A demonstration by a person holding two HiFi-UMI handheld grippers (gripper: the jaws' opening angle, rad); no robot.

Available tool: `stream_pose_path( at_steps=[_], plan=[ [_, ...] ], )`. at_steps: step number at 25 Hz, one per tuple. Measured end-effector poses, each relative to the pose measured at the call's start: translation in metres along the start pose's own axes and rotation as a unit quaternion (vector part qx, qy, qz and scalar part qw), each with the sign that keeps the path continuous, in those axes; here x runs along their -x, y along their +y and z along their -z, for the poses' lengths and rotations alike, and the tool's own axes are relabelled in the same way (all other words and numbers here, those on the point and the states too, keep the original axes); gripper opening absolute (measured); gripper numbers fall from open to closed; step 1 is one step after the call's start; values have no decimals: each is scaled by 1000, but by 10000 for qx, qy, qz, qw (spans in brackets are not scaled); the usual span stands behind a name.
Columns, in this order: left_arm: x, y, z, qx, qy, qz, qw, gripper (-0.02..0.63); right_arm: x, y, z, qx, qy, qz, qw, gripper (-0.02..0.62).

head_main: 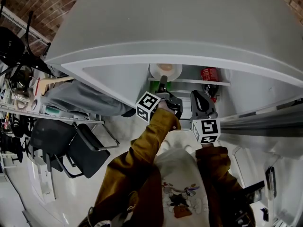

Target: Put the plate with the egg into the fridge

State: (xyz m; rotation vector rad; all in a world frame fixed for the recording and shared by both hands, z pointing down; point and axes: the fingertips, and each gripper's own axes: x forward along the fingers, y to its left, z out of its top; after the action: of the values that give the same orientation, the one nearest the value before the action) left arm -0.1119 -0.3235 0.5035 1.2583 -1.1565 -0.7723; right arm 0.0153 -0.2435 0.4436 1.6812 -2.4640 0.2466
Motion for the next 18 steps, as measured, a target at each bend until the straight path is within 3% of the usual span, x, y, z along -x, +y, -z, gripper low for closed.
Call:
stream_pose_path(
  at_steps=[12,18],
  plan=[
    [24,-11,12,-394,169,288,9987,196,16,3,0,-13,-95,-34,9999,8],
    [40,-31,25,-736,371,751,9938,193,26,6,-2,-15,-131,-54,9999,8]
  ],
)
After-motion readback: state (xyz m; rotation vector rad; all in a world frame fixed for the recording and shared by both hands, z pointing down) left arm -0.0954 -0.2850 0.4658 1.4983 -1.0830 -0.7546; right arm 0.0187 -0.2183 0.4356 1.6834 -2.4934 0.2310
